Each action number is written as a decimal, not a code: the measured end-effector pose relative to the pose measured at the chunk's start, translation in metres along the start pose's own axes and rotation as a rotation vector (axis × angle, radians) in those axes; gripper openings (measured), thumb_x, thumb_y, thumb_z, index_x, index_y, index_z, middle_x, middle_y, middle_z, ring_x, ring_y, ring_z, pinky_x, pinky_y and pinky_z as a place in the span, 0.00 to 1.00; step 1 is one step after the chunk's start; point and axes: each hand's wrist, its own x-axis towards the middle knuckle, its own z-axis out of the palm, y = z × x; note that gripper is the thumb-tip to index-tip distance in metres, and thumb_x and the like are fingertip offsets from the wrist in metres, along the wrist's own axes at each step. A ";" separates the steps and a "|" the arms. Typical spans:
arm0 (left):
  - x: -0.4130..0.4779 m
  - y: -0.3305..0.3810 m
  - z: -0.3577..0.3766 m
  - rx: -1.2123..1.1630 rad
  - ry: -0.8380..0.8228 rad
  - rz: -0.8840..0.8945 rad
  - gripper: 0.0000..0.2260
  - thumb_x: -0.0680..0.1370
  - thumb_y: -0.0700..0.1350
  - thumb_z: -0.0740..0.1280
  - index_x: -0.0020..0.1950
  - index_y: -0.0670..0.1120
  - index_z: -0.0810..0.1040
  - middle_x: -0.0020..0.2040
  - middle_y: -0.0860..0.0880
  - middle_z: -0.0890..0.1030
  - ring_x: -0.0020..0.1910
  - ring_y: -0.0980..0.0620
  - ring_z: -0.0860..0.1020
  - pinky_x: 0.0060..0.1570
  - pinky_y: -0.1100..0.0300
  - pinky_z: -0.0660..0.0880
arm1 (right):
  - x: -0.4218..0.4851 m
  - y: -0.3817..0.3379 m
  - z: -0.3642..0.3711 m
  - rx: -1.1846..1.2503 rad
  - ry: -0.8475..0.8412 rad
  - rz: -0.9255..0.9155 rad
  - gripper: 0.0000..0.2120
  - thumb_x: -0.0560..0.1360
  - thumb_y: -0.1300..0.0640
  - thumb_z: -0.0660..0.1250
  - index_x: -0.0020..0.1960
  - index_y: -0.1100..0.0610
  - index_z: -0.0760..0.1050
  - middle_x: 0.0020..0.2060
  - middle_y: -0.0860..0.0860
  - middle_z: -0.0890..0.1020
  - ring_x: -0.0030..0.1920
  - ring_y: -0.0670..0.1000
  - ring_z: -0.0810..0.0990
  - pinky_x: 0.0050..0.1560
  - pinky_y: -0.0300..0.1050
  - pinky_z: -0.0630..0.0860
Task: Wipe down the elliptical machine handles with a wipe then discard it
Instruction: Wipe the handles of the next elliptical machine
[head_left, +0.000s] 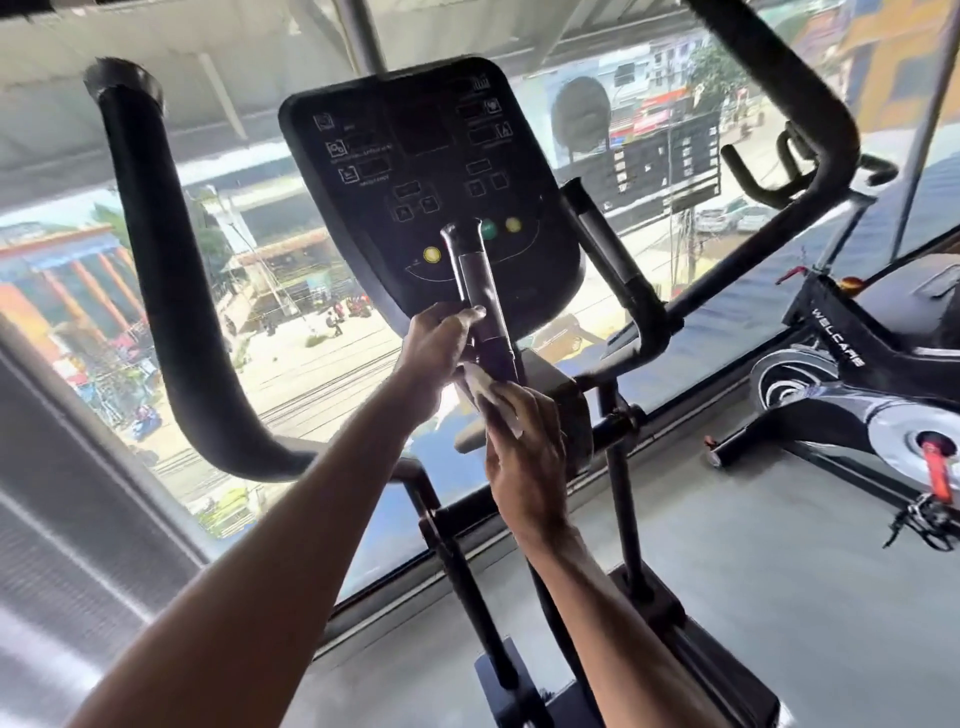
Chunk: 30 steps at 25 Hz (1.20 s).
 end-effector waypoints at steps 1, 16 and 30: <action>0.001 -0.001 -0.001 -0.003 -0.009 0.001 0.06 0.83 0.44 0.66 0.57 0.43 0.80 0.45 0.44 0.80 0.31 0.53 0.82 0.31 0.62 0.77 | -0.003 0.002 -0.001 0.013 -0.011 -0.013 0.23 0.72 0.67 0.73 0.67 0.61 0.78 0.60 0.58 0.81 0.61 0.53 0.74 0.71 0.28 0.58; -0.002 -0.022 0.005 0.102 -0.003 0.092 0.13 0.81 0.49 0.70 0.62 0.44 0.77 0.55 0.44 0.85 0.53 0.43 0.86 0.44 0.51 0.83 | -0.024 0.001 0.016 0.633 0.181 0.733 0.11 0.80 0.63 0.68 0.61 0.61 0.82 0.53 0.44 0.84 0.54 0.42 0.84 0.54 0.48 0.83; -0.011 -0.018 0.005 0.068 -0.041 0.008 0.07 0.82 0.49 0.69 0.56 0.48 0.79 0.51 0.49 0.86 0.50 0.43 0.86 0.46 0.51 0.83 | -0.056 -0.007 0.022 0.245 0.179 0.247 0.14 0.82 0.65 0.62 0.65 0.60 0.80 0.60 0.53 0.76 0.59 0.54 0.79 0.58 0.49 0.79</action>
